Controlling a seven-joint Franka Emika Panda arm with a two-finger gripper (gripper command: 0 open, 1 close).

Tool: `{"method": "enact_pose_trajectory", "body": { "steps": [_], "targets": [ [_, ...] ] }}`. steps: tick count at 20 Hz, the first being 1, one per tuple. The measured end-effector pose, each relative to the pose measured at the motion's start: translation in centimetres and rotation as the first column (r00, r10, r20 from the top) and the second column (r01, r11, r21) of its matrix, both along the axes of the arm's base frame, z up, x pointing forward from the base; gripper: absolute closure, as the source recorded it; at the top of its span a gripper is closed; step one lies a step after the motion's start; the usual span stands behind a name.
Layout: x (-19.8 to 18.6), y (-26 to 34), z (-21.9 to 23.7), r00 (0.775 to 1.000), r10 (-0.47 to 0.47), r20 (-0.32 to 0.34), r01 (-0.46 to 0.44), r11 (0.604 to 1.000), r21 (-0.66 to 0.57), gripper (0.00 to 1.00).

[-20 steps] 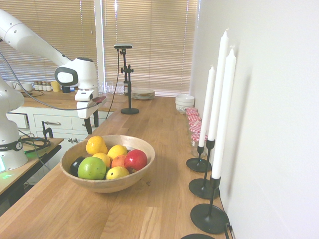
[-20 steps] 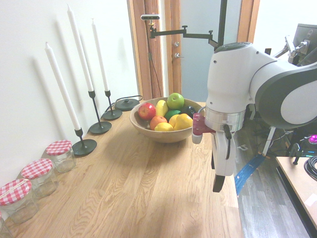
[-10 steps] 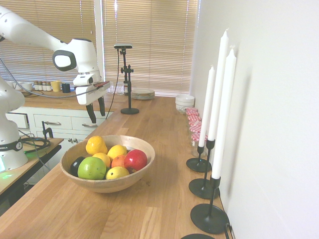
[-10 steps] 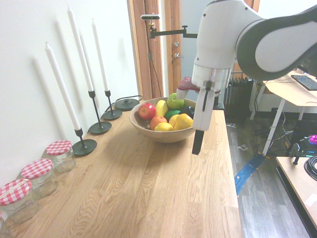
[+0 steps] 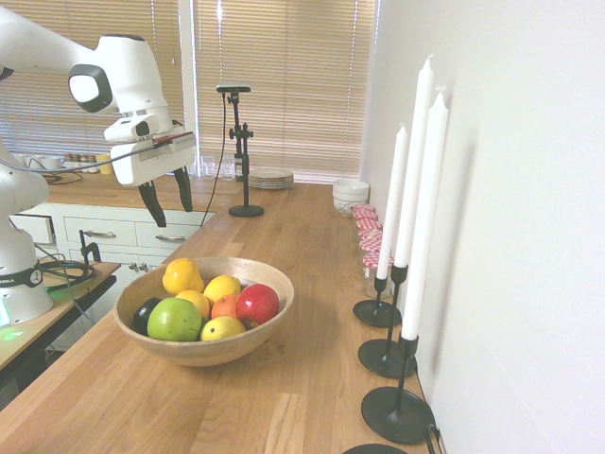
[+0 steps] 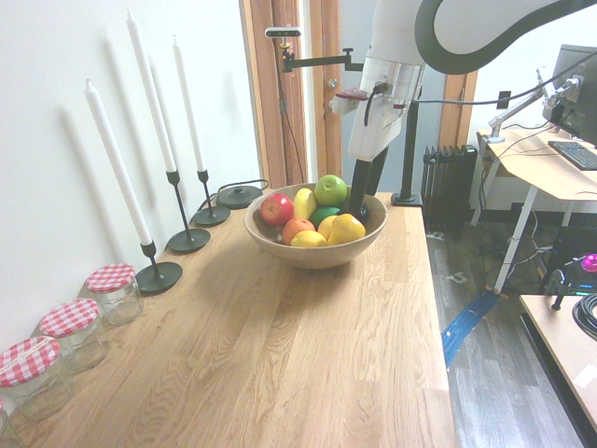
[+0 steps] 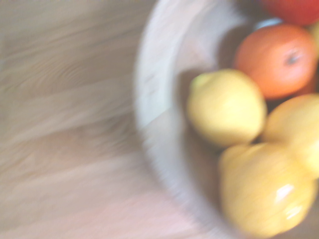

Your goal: Take pear out of the basket

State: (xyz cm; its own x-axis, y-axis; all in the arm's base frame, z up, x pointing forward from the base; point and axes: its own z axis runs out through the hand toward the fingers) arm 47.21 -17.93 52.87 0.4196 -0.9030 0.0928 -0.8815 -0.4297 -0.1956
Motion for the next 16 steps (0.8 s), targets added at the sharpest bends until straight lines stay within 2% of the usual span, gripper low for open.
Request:
{"method": "enact_pose_trajectory", "body": {
  "steps": [4,11,16],
  "targets": [
    [1.5,-2.6,-1.6,0.999,-0.035,-0.026,0.035,0.999,0.002,0.00],
    [3.8,-4.4,-8.6,0.992,-0.064,-0.105,0.066,0.998,0.017,0.00],
    [4.2,-4.7,-10.2,0.990,-0.078,-0.119,0.082,0.996,0.035,0.00]
  ]
}}
